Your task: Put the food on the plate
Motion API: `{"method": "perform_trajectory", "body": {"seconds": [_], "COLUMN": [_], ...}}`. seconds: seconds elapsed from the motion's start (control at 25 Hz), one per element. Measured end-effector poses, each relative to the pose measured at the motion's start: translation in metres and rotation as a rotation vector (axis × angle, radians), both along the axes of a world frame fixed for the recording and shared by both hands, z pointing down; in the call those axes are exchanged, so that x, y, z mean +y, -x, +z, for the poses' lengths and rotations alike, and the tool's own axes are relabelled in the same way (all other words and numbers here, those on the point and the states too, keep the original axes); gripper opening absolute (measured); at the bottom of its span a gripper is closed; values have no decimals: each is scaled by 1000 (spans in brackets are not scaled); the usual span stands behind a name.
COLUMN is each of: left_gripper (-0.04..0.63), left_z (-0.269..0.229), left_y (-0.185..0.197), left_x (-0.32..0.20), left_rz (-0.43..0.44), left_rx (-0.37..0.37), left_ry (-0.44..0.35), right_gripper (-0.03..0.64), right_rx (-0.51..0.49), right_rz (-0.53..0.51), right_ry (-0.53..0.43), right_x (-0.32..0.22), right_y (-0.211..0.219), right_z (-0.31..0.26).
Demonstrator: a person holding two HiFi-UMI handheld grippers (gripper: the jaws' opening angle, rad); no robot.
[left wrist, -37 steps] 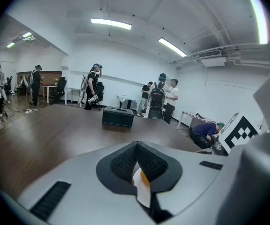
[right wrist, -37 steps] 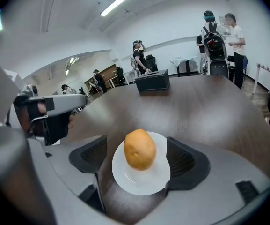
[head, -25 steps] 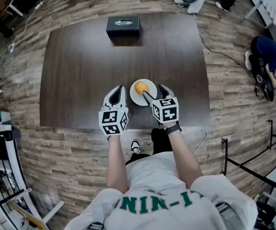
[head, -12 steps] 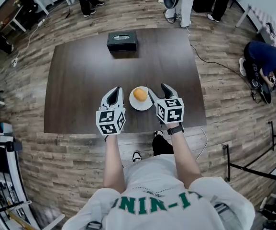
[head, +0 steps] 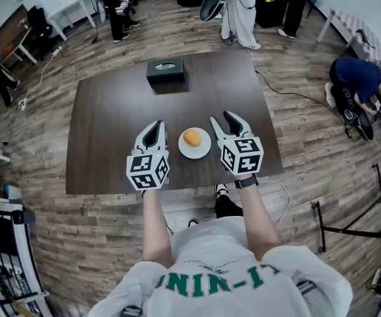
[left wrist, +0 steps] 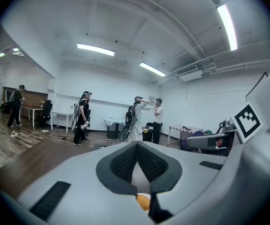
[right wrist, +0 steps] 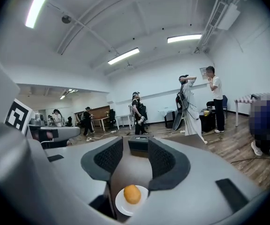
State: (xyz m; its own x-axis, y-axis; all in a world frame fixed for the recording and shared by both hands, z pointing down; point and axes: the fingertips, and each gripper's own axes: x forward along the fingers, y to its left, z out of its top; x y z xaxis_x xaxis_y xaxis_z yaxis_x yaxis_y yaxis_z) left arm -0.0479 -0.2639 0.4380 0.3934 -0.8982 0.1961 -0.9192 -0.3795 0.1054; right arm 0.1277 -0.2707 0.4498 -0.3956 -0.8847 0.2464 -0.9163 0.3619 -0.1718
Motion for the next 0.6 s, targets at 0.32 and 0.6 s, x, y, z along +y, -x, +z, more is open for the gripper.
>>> {"method": "perform_trajectory", "body": {"seconds": [0.32, 0.6], "left_gripper": [14, 14], "left_z": [-45, -67], "left_y": [4, 11], "left_x": [8, -1], "left_rz": [-5, 1], "left_rx": [4, 20], "left_ry": [-67, -114], "right_gripper": [129, 75], "right_rx": [-20, -8], "right_rz": [12, 26], "right_ry": [-111, -167], "right_x": [10, 7], "right_y": [-1, 4], "right_z": [-51, -80]}}
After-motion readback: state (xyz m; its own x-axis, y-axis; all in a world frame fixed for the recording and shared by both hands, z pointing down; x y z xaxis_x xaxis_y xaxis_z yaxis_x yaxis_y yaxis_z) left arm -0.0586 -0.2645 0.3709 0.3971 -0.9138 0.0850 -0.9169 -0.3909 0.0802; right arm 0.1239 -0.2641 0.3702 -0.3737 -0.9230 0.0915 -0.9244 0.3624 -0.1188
